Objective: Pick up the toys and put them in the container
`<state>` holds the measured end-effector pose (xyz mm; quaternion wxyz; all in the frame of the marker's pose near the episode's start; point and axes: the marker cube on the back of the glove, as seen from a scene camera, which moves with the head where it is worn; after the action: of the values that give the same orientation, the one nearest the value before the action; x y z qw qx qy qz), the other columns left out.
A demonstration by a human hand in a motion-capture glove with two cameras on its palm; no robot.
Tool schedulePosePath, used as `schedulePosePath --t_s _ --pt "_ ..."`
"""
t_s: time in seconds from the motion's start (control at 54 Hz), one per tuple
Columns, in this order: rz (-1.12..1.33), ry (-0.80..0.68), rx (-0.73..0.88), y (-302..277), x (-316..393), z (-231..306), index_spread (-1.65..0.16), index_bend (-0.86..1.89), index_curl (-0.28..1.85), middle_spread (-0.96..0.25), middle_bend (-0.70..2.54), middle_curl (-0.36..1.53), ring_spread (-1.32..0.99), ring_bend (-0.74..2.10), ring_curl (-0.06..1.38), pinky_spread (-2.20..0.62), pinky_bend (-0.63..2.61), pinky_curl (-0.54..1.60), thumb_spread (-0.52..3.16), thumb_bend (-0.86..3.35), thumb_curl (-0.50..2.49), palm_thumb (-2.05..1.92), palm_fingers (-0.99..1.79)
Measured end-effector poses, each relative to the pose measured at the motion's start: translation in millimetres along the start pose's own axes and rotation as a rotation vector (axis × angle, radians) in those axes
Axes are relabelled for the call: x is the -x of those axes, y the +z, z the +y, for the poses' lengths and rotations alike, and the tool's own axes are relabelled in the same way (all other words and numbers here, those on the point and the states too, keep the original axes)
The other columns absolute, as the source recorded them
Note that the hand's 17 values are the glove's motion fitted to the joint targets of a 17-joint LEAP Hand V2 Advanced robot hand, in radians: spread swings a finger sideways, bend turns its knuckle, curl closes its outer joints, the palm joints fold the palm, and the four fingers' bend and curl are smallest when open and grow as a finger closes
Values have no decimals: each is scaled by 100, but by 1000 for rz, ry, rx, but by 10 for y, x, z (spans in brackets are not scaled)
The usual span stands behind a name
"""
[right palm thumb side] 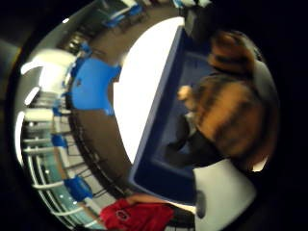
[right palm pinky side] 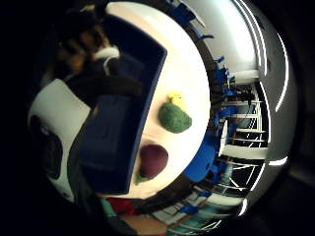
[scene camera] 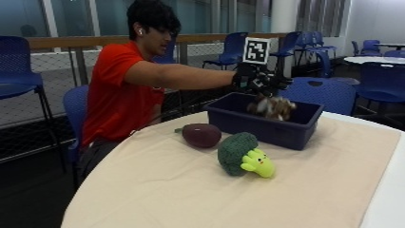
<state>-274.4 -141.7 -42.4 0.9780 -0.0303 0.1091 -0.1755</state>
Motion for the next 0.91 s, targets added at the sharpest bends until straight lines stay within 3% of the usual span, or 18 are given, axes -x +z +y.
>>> schedulePosePath --t_s 0.111,0.204,0.315,0.574,0.667,0.908 --pt "13 47 34 123 -285 84 -41 6 51 -19 8 29 -17 37 29 -10 134 43 114 -13 55 19 -22" --pt "25 -80 -14 169 -606 312 -39 8 42 -12 10 25 -7 27 23 -2 139 41 111 -9 47 3 -23" --pt "-85 73 -1 205 -950 583 -38 11 38 -8 11 24 0 22 22 5 137 40 108 -8 41 -7 -23" --pt "-90 204 44 568 -1576 1263 -36 11 31 -6 11 21 6 18 22 12 132 37 105 -8 31 -9 -24" --pt "-113 221 57 777 -1690 1472 -36 7 25 -6 18 23 5 37 27 10 127 35 107 -7 28 -9 -8" --pt "-88 216 103 1163 -1669 1790 -36 10 20 -5 17 26 4 47 31 7 131 35 118 -3 25 -3 -9"
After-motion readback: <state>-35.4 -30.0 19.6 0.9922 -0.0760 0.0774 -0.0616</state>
